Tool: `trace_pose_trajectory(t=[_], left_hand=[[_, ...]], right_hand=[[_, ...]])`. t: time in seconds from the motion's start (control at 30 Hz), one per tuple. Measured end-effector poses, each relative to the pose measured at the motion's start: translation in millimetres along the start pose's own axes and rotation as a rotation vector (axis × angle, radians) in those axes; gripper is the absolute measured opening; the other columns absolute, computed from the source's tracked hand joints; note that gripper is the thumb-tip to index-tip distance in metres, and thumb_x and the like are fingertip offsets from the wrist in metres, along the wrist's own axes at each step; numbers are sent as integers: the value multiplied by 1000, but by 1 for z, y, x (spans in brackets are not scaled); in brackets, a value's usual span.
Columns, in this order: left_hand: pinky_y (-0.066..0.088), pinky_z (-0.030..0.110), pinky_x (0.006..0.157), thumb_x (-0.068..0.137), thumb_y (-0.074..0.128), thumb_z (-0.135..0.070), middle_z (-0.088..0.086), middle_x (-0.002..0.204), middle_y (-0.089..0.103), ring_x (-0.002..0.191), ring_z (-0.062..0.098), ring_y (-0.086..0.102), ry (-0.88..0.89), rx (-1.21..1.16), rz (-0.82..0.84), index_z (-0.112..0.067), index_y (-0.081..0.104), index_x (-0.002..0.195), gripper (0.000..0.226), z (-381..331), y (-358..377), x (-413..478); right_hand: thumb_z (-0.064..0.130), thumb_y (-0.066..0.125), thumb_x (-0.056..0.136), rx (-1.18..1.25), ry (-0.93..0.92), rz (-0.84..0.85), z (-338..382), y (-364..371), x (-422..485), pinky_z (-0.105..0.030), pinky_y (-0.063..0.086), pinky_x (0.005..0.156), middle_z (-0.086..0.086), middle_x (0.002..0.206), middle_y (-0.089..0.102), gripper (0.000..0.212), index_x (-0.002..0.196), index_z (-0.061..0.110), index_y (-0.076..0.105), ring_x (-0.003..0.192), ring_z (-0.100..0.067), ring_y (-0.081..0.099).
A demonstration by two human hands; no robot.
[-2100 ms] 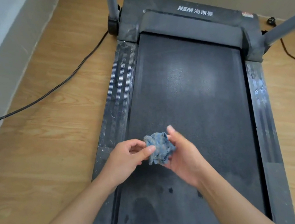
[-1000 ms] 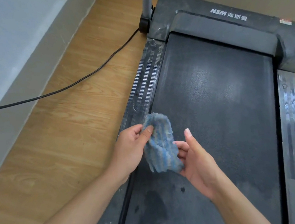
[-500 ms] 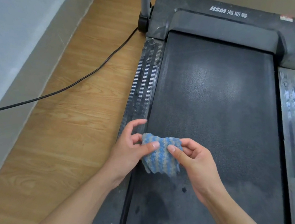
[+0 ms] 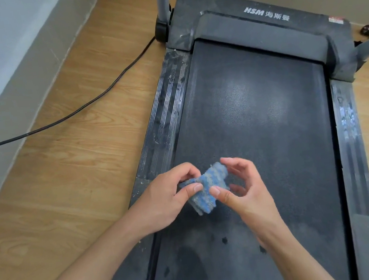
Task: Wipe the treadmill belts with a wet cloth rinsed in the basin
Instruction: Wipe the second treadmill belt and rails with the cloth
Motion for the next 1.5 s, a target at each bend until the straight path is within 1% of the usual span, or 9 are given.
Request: trace_pose_trajectory(t=[0.07, 0.2, 0.43, 0.53, 0.67, 0.83, 0.97, 1.13, 1.5], left_hand=[[52, 40, 88, 104, 63, -29, -6, 96, 71, 90, 17, 66, 17, -64, 7, -26, 64, 105, 3, -2, -3, 6], [55, 45, 89, 95, 70, -34, -5, 95, 73, 89, 17, 68, 9, -128, -53, -29, 72, 101, 9, 7, -11, 20], [47, 28, 81, 100, 69, -13, -8, 96, 69, 85, 8, 62, -100, -122, -404, -31, 71, 106, 19, 53, -22, 49], [48, 36, 88, 97, 59, -16, -13, 105, 61, 95, 10, 58, 30, 277, -480, -25, 66, 109, 15, 67, -20, 45], [45, 40, 97, 94, 55, -26, -3, 131, 52, 116, 19, 56, 163, 609, -406, -18, 64, 125, 33, 73, -1, 27], [45, 39, 97, 90, 57, -28, 0, 132, 53, 117, 23, 58, 185, 664, -377, -14, 61, 127, 39, 77, 3, 26], [42, 35, 96, 88, 61, -28, 0, 129, 55, 113, 23, 58, 202, 690, -381, -14, 62, 121, 36, 76, 5, 26], [38, 29, 97, 89, 61, -32, -4, 127, 53, 112, 18, 56, 176, 716, -360, -15, 61, 118, 33, 75, 5, 26], [37, 32, 96, 85, 58, -39, -6, 127, 54, 108, 21, 56, 150, 650, -390, -17, 60, 112, 35, 79, 3, 25]], right_hand=[[35, 92, 72, 62, 42, 144, -3, 6, 7, -36, 45, 107, 8, 131, 69, 69, 134, 32, 59, 128, -10, 60], [23, 87, 83, 43, 53, 178, -2, 11, 23, -38, 55, 83, -10, 97, 76, 23, 98, 16, 72, 88, -18, 70], [16, 70, 85, -237, -88, -199, 40, -14, 88, -36, 47, 60, -1, 88, 69, 17, 81, 18, 53, 65, -16, 53], [20, 71, 85, -585, -273, -273, 56, -19, 125, -39, 51, 68, 7, 90, 60, 23, 89, 23, 49, 81, -19, 55], [41, 72, 85, -966, -391, 46, 41, 4, 143, -41, 52, 82, 15, 103, 62, 31, 107, 31, 52, 95, -17, 60], [21, 54, 101, -903, -389, -42, 14, -11, 129, -39, 53, 77, 15, 96, 62, 14, 110, 30, 60, 94, -11, 52], [12, 58, 99, -909, -451, -158, 6, -3, 137, -43, 50, 98, 1, 133, 59, 27, 126, 15, 63, 119, -24, 51], [47, 30, 109, -1152, -277, 111, -29, 48, 153, -47, 0, 130, -12, 172, -11, 73, 165, 8, 4, 159, -26, -15], [82, -3, 92, -1365, -269, 74, -36, 19, 169, -48, 4, 130, -11, 172, -9, 102, 165, 10, -3, 159, -25, -13]])
Point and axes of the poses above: each hand's wrist, its own x-axis towards the middle knuckle, its own y-axis out of the palm, z = x × y, the point moved 5 cm from there along x, towards the middle knuckle
